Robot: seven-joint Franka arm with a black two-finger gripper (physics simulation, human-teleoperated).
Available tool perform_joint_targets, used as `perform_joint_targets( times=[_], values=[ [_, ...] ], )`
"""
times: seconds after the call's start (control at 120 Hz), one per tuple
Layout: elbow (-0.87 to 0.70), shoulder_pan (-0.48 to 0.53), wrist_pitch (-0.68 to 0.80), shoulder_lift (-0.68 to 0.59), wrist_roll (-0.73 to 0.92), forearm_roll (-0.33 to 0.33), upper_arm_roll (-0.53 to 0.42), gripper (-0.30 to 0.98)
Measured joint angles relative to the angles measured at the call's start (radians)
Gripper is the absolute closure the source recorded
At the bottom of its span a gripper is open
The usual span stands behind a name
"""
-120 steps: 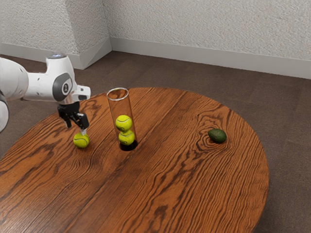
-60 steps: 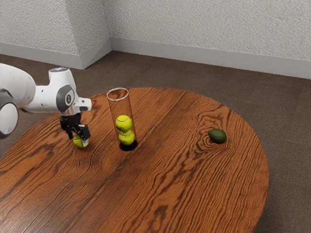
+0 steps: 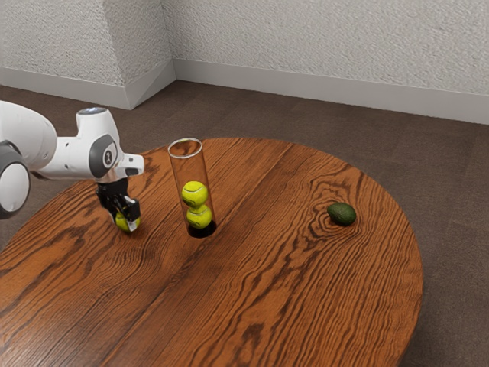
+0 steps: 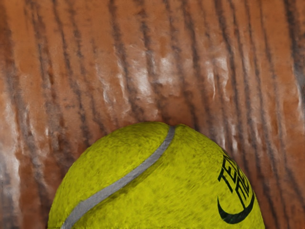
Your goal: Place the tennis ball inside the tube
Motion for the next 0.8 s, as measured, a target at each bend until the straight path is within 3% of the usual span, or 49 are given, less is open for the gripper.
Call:
perform_joint_targets(
  times=[0.392, 0.567, 0.8],
  values=[
    [-0.023, -0.010, -0.085, -0.226, -0.001, 0.006, -0.045, 0.40],
    [-0.037, -0.059, -0.149, -0.346, 0.002, 0.008, -0.048, 0.42],
    [-0.036, -0.105, -0.206, -0.444, 0.009, 0.004, -0.051, 0.37]
  ],
)
